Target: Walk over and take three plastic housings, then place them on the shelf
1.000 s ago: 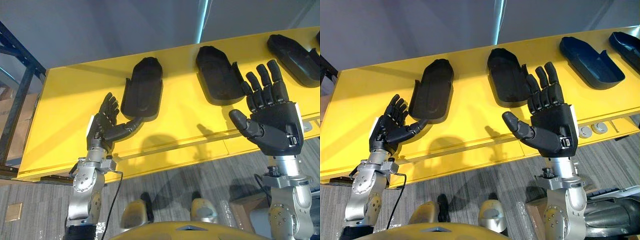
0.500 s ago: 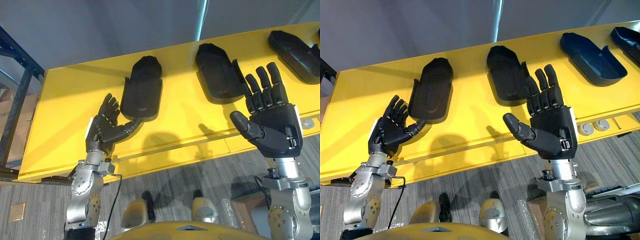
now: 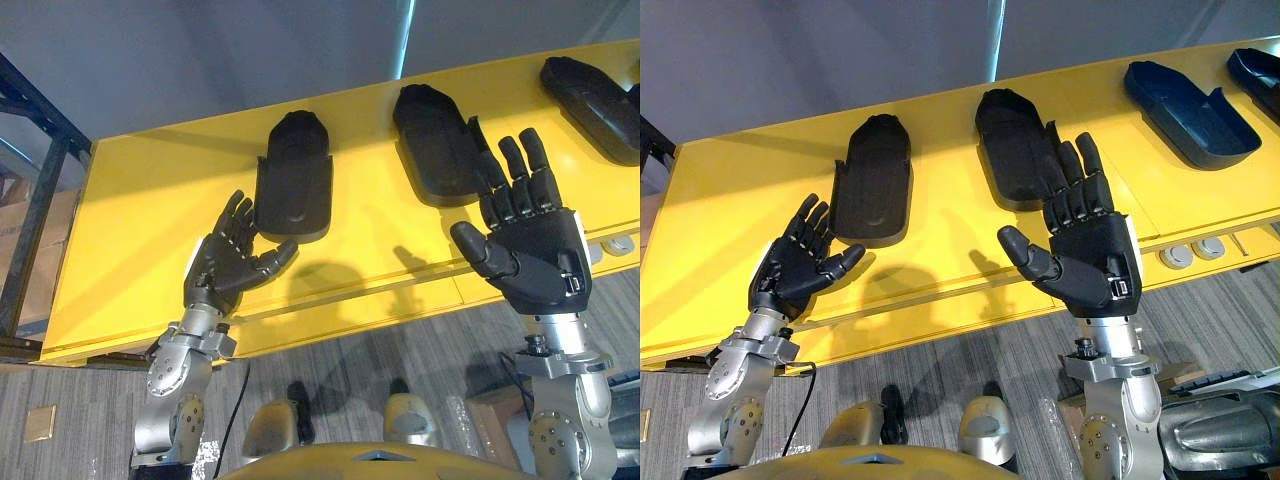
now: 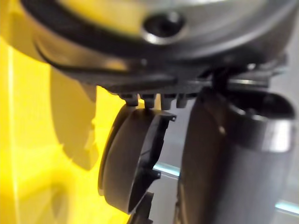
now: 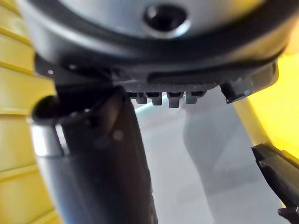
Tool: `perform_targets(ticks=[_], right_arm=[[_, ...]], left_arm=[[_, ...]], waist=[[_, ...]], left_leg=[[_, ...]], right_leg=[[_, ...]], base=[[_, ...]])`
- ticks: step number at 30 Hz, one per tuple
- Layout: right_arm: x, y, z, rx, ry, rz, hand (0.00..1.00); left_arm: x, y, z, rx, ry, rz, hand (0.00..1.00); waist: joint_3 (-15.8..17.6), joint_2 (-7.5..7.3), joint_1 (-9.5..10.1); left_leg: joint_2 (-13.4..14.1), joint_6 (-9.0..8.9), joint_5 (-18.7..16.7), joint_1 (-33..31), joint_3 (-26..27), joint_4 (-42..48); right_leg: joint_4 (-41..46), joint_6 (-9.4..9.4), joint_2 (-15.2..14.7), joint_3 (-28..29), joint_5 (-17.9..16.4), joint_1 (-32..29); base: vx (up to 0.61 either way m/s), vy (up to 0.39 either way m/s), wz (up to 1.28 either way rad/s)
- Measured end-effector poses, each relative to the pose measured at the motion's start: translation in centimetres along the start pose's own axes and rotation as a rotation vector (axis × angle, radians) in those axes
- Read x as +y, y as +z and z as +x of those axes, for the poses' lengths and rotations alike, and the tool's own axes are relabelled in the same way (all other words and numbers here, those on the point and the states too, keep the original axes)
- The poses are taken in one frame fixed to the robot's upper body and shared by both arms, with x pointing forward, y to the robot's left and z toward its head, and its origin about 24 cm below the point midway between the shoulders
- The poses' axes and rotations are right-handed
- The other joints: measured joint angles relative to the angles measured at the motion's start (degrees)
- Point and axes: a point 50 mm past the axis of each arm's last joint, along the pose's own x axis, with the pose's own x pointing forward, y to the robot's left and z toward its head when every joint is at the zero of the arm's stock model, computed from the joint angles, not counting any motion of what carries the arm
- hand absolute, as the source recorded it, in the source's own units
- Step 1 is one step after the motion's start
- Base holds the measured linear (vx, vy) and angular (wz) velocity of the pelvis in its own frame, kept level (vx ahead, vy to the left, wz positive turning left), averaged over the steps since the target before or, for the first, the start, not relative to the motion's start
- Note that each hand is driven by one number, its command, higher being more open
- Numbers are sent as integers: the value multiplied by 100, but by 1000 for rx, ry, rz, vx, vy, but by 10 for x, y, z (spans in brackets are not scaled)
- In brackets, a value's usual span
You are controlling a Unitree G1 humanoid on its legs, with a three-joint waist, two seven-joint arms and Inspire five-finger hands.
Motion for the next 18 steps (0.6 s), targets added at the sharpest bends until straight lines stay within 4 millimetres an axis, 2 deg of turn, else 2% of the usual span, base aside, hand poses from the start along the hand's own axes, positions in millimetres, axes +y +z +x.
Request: perform_targets(ticks=[18], right_arm=[[5, -11, -4, 52, -1, 43, 100]], left_arm=[[-17, -6, 2, 25, -54, -43, 100]], waist=[[-64, 10, -73]], left_leg=[[-47, 11, 108, 80, 70, -178]], right_leg=[[-5, 41, -33, 46, 29, -48]], base=[[-5, 0, -2]])
